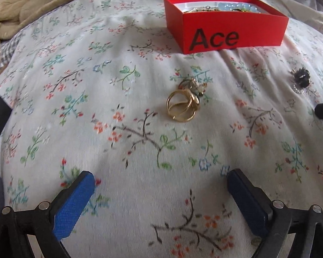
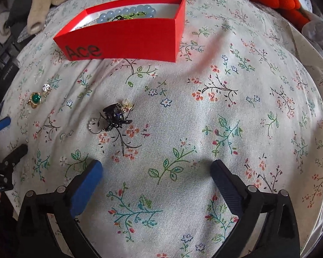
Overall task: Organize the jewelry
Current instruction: 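Grasp the gold rings with the left tool while the right tool grasps the black spider brooch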
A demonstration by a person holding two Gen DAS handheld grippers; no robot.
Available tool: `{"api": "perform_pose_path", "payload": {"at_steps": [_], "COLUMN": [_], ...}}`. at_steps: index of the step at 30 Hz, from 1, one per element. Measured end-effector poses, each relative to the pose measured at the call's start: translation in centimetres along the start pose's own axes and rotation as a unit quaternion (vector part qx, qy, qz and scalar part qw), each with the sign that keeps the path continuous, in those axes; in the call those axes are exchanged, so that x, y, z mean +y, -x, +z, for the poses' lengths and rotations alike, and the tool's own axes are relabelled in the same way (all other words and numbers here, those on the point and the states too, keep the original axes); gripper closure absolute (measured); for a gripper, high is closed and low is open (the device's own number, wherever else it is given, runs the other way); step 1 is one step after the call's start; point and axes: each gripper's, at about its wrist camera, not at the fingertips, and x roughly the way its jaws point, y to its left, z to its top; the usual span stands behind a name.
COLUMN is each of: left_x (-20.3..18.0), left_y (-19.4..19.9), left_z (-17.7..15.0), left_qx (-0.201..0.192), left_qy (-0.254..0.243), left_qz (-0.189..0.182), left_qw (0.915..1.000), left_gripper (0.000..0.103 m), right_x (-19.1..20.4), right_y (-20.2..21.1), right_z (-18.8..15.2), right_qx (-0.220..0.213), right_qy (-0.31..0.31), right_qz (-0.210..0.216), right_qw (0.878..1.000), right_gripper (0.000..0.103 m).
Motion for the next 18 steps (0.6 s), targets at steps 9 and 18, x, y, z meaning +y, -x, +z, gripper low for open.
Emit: {"api": "perform_pose_path", "payload": {"at_steps": [9, 18], "left_x": [0.9, 1.6], "left_y": [-1.1, -1.4], "left_z": [1.5, 2.9], "left_qx": [-0.021, -0.036], "left_qy": [-0.02, 0.028], "left_qz": [-0.072, -0.119], "left_qw": [0.997, 0.9919], "left_gripper": [0.008, 0.033], "right_x": [0.3, 1.2], "right_y": [-0.3, -0.2], "right_z": [0.3, 1.1], "right_qx": [-0.055, -0.046], "right_qy": [-0.01, -0.032], "right_qz": [-0.018, -0.025], "right_qw": [0.998, 0.998], "right_gripper": [0.0, 0.001]}}
